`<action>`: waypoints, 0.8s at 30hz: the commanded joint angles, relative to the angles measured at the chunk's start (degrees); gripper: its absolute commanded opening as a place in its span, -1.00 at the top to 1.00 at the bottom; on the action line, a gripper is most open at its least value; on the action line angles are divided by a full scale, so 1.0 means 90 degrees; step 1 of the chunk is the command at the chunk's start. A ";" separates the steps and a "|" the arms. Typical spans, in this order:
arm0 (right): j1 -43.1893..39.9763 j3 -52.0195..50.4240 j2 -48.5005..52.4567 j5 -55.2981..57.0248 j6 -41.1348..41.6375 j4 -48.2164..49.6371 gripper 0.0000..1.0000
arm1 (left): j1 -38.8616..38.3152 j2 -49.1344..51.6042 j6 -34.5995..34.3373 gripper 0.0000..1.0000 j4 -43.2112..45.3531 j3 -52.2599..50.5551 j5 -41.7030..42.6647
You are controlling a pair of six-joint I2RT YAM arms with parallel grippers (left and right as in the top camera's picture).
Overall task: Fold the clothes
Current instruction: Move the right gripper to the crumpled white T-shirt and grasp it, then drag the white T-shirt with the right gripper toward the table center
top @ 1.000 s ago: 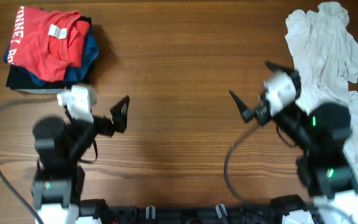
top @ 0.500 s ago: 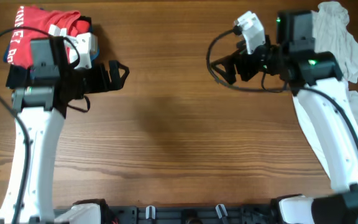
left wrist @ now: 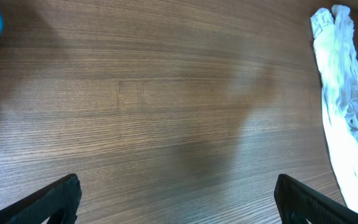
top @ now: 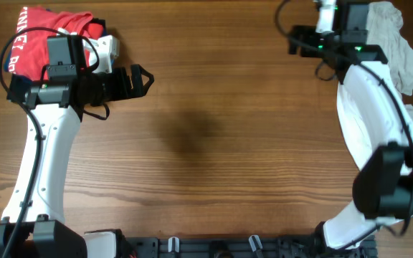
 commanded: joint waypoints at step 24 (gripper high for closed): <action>-0.1127 0.0112 0.2438 0.0988 0.0066 0.2346 -0.22 | -0.0029 0.0002 -0.0010 -0.97 -0.0267 0.0119 -0.0265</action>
